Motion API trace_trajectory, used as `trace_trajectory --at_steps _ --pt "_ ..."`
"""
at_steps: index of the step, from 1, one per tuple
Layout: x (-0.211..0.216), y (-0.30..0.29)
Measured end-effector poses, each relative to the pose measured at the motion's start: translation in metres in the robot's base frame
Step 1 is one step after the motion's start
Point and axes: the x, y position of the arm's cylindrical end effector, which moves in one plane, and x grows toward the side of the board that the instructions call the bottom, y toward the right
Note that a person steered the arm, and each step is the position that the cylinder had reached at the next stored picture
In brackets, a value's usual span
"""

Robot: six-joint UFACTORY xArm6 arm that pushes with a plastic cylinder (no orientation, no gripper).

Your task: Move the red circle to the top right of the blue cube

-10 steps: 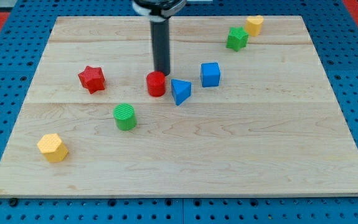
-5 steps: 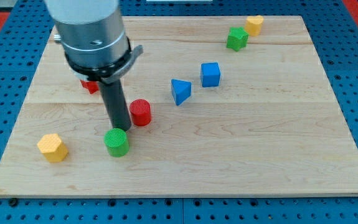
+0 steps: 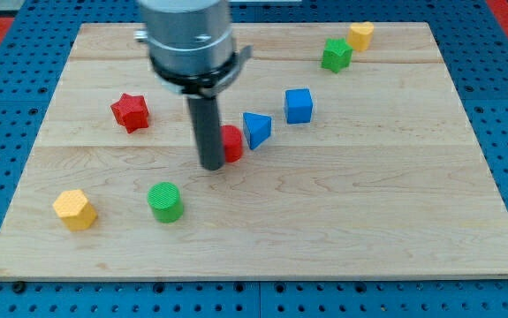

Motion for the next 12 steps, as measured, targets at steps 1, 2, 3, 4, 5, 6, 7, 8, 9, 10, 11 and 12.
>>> trace_trajectory --at_steps 1,2,3,4,5,6,7,8,9,10,11,12 --pt "-0.005 0.000" --pt "0.008 0.010" --pt "0.005 0.028" --pt "0.001 0.037" --pt "-0.021 0.025" --pt "-0.056 0.018" --pt "-0.082 0.008" --pt "-0.086 -0.025" --pt "-0.101 -0.048" --pt "-0.102 -0.092" --pt "-0.137 -0.084" --pt "-0.154 -0.047"
